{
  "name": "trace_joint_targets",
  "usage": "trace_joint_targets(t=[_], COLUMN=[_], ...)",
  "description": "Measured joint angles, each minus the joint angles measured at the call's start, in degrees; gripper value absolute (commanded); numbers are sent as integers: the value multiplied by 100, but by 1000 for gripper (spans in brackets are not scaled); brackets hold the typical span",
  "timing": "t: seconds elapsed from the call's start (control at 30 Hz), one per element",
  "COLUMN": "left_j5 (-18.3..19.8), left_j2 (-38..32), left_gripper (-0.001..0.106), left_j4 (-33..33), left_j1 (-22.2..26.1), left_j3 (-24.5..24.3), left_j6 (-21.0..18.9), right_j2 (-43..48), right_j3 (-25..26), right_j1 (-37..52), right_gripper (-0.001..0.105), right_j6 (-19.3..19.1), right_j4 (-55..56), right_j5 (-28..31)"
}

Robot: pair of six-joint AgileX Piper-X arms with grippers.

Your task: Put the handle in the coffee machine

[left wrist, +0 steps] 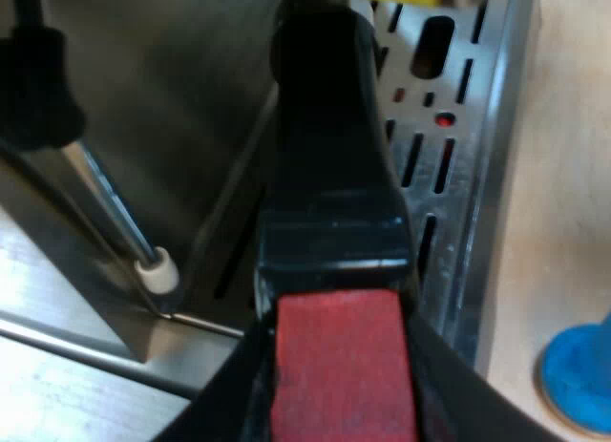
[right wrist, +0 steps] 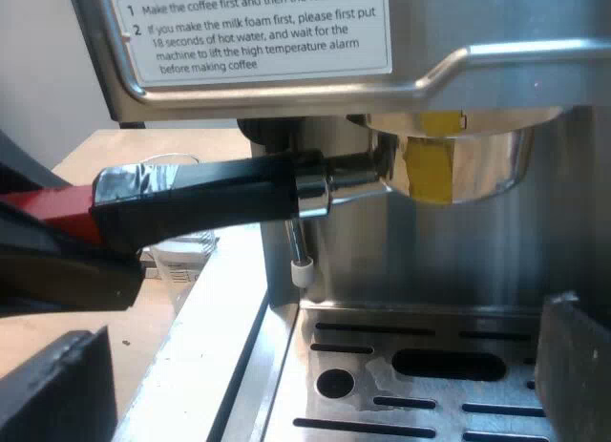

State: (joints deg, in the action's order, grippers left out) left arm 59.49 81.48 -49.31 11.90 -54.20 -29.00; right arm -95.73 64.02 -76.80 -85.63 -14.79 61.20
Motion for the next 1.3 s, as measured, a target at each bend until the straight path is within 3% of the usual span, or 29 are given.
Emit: trace_joint_targets(t=[0.27, 0.67, 1.07, 1.2, 1.3], left_j5=[52, 52, -124, -32, 99], left_j2=[45, 45, 73, 111, 111], left_gripper=[1, 1, 1, 1, 1], left_j4=[164, 164, -569, -711, -767], left_j1=[0, 0, 0, 0, 0], left_j3=[0, -16, -421, -427, -483], left_j6=[-354, -205, -191, -191, 69], right_j2=[0, 0, 0, 0, 0], right_j3=[0, 0, 0, 0, 0], right_j1=[0, 0, 0, 0, 0], right_gripper=[90, 90, 90, 90, 90], right_j6=[0, 0, 0, 0, 0], right_j4=[0, 0, 0, 0, 0], right_j5=[0, 0, 0, 0, 0])
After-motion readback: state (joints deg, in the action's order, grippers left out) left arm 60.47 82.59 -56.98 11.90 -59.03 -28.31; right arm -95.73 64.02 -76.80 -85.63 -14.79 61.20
